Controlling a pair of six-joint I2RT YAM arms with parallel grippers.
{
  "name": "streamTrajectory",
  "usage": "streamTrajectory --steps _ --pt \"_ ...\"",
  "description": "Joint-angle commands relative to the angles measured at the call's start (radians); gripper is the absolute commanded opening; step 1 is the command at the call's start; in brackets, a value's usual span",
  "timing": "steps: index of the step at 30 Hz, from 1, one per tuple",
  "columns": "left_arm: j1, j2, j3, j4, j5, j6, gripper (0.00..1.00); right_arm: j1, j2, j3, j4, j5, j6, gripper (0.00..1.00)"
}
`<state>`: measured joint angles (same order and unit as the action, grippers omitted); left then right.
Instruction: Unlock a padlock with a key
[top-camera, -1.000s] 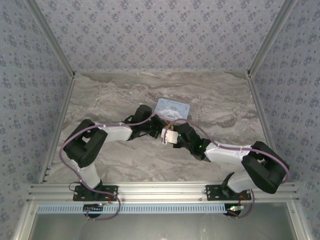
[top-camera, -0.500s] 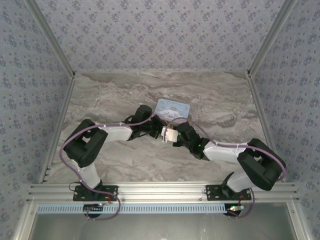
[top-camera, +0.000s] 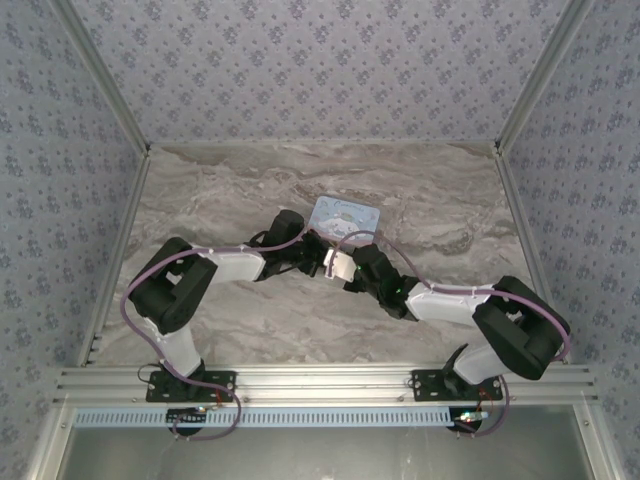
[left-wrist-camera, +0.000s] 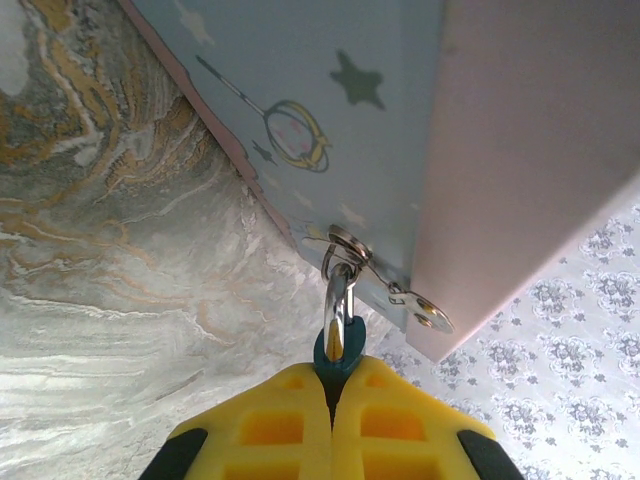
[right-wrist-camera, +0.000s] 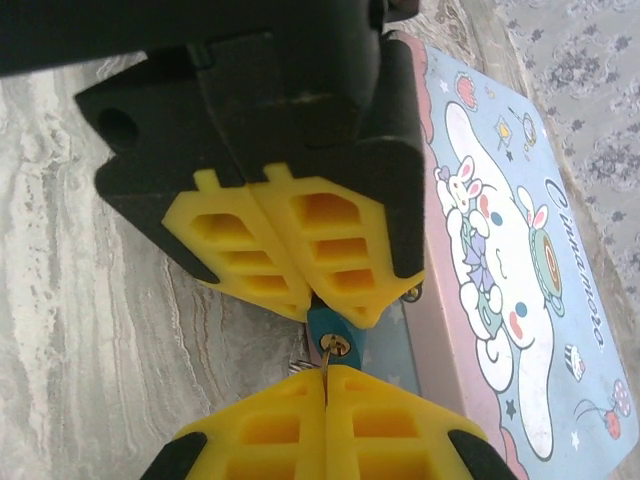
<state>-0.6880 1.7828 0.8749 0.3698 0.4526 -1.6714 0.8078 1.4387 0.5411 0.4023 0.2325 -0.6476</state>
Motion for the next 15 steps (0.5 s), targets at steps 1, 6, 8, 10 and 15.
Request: streamTrajectory --steps 1,6,8,10,15 --pt "-0.011 0.001 0.021 0.050 0.046 -0.013 0.00 0.012 0.014 0.034 0.019 0.063 0.128 0.00" --pt "-0.013 0.001 0.019 0.060 0.047 -0.018 0.00 0.015 0.023 0.035 0.019 0.070 0.259 0.00" --pt "-0.012 0.001 0.018 0.061 0.046 -0.020 0.00 0.014 0.022 0.021 0.042 0.063 0.309 0.00" --pt "-0.013 0.001 0.017 0.061 0.046 -0.019 0.00 0.014 0.023 0.006 0.061 0.040 0.353 0.00" --pt "-0.014 0.004 0.016 0.063 0.046 -0.020 0.00 0.008 0.026 -0.023 0.102 -0.058 0.480 0.00"
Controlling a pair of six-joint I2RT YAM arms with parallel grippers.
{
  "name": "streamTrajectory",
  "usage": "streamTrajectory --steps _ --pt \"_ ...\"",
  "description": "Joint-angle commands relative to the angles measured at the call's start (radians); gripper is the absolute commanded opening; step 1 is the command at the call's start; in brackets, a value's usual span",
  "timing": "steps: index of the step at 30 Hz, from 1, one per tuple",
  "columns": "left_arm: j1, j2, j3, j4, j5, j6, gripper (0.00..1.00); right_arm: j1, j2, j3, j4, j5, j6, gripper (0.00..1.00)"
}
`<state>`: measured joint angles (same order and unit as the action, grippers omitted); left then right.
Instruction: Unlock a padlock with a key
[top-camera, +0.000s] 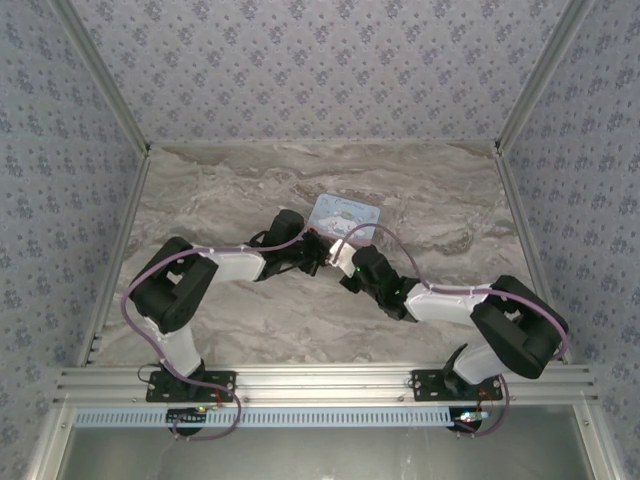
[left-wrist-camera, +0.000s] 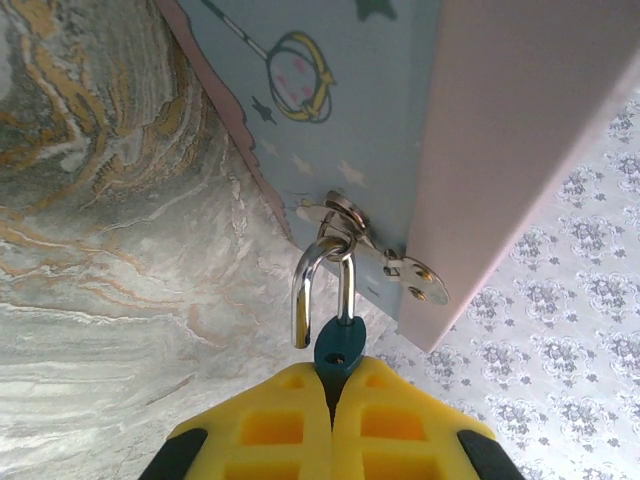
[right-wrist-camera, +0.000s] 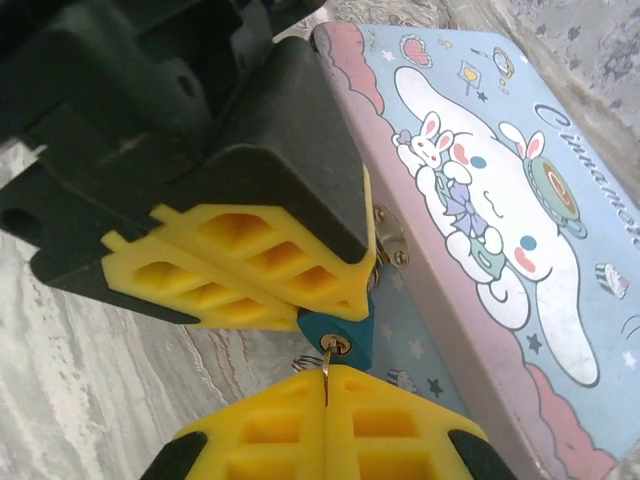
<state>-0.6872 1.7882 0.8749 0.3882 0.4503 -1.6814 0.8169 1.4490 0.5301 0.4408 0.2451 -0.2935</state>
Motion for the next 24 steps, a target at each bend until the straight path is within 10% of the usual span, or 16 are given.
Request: streamTrajectory --steps 1,6,12,24 --pt "-0.015 0.000 0.016 0.046 0.047 -0.010 0.00 -0.001 0.018 -0.016 0.069 -0.081 0.141 0.00" --pt "-0.015 -0.001 0.013 0.041 0.045 -0.005 0.00 -0.011 0.024 -0.028 0.072 -0.109 0.226 0.00" --pt "-0.009 -0.021 0.012 0.014 0.042 0.029 0.38 -0.037 0.026 -0.032 0.050 -0.170 0.400 0.00" --pt "0.059 -0.240 0.006 -0.291 -0.062 0.209 0.60 -0.140 0.003 -0.104 0.147 -0.396 0.760 0.00"
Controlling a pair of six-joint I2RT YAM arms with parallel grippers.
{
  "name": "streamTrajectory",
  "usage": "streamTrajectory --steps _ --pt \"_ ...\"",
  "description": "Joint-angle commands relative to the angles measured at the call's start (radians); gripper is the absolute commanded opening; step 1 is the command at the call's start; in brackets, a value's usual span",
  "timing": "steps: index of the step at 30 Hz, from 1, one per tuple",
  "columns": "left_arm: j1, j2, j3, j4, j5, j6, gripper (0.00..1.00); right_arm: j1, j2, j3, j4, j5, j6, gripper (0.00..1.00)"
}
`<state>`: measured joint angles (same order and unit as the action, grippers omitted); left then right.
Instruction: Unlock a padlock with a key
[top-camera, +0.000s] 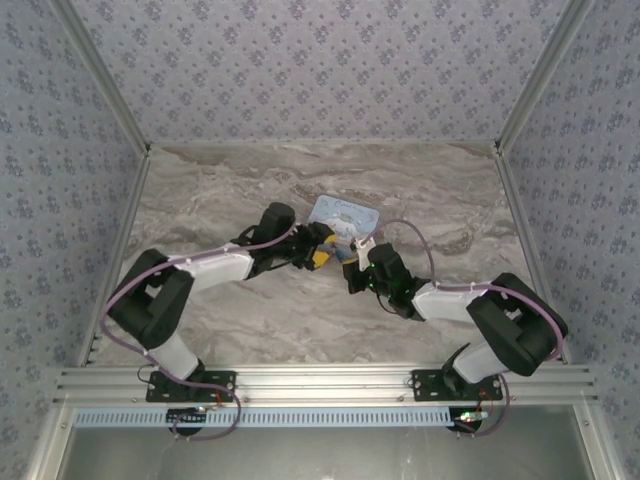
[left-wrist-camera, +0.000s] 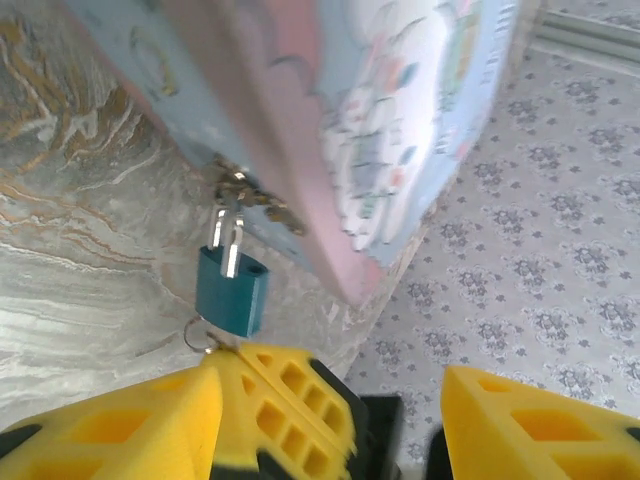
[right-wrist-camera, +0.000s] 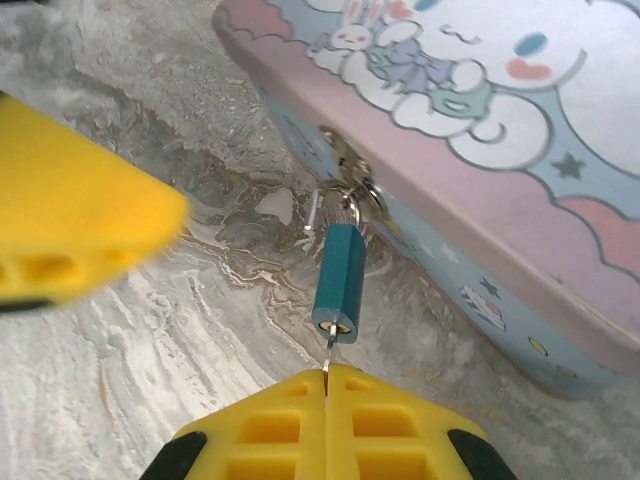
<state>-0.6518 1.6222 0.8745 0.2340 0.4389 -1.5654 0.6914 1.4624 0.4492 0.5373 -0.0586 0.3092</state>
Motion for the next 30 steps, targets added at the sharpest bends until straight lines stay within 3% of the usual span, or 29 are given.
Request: streamTrajectory --steps 1,9,23,30 --pt "0.031 -0.089 0.009 -0.160 -0.066 0.115 0.61 -0.019 -0.013 -0.033 0.063 -0.098 0.186 0.00" --pt "0.093 -0.167 0.018 -0.286 -0.143 0.209 0.64 -0.055 -0.033 -0.095 0.117 -0.136 0.470 0.00" --pt "0.139 -0.157 0.058 -0.317 -0.143 0.254 0.67 -0.114 -0.069 -0.156 0.082 -0.201 0.676 0.04" --pt "0.162 -0.148 0.075 -0.335 -0.144 0.299 0.67 -0.143 -0.144 -0.127 -0.095 -0.211 0.626 0.28"
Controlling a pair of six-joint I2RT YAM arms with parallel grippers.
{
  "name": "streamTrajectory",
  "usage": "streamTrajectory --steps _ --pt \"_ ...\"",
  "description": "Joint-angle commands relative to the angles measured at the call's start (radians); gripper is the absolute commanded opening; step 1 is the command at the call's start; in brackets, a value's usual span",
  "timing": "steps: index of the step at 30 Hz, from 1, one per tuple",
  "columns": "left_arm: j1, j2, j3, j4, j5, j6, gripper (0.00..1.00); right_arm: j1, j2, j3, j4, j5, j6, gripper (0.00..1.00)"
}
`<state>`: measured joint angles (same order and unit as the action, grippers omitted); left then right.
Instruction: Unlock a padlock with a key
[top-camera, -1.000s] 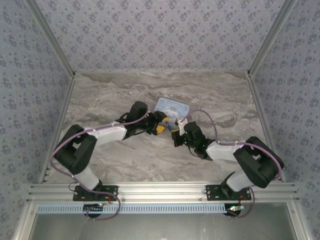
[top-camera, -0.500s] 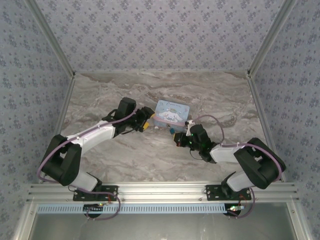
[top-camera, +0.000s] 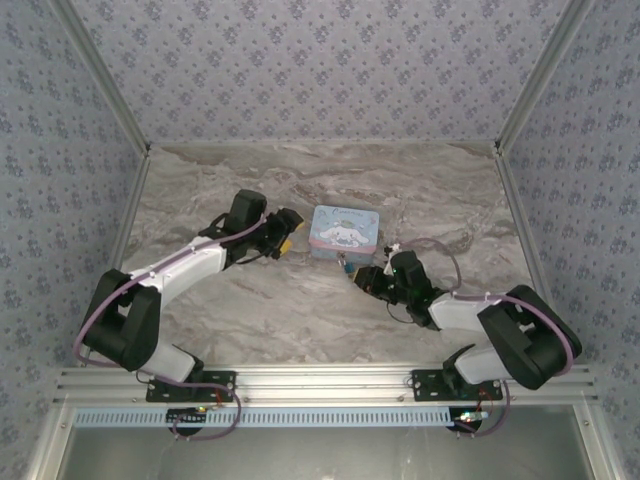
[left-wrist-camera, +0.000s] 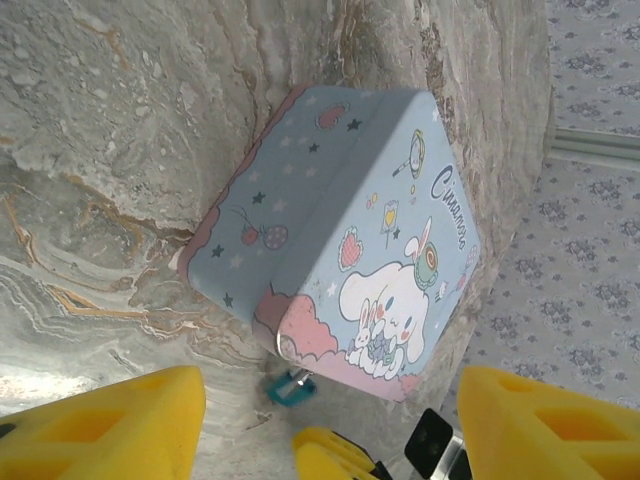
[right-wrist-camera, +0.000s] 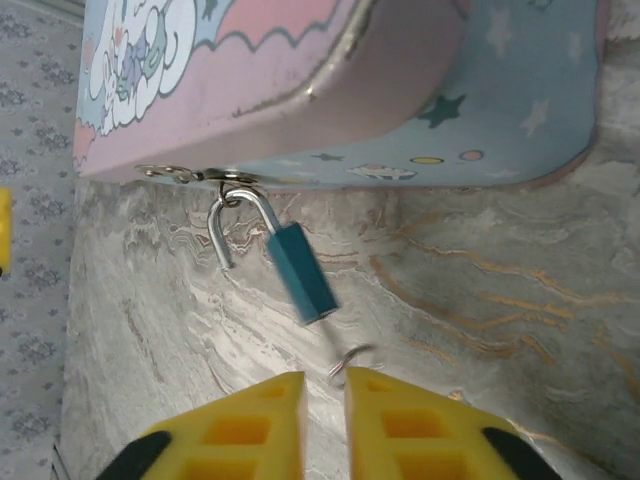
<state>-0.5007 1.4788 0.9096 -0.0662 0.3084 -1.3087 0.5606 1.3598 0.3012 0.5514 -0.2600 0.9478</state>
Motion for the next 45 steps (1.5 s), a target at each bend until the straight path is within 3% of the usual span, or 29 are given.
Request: streamTrajectory --steps 1,5,9,15,28,39,45 --pt "0.014 -0.002 0.045 -0.037 -0.015 0.055 0.67 -0.018 -0.062 0.021 -0.139 -0.002 -0.031 0.31" --pt "0.017 0.016 0.072 -0.060 -0.007 0.127 0.68 -0.036 -0.164 0.010 -0.197 0.007 -0.145 0.45" --pt "0.021 0.059 0.115 -0.093 0.020 0.226 0.68 -0.052 -0.220 0.052 -0.235 -0.087 -0.300 0.63" --pt "0.021 0.140 0.158 -0.087 0.087 0.325 0.68 -0.084 -0.159 0.066 -0.088 -0.189 -0.303 0.78" --pt "0.018 0.330 0.237 -0.031 0.223 0.414 0.69 -0.032 0.122 0.185 0.068 -0.165 -0.263 0.78" --pt "0.017 0.383 0.200 -0.040 0.203 0.433 0.64 -0.030 0.282 0.242 0.125 -0.160 -0.271 0.75" --pt "0.017 0.379 0.139 -0.017 0.192 0.421 0.62 -0.031 0.320 0.237 0.205 -0.176 -0.272 0.67"
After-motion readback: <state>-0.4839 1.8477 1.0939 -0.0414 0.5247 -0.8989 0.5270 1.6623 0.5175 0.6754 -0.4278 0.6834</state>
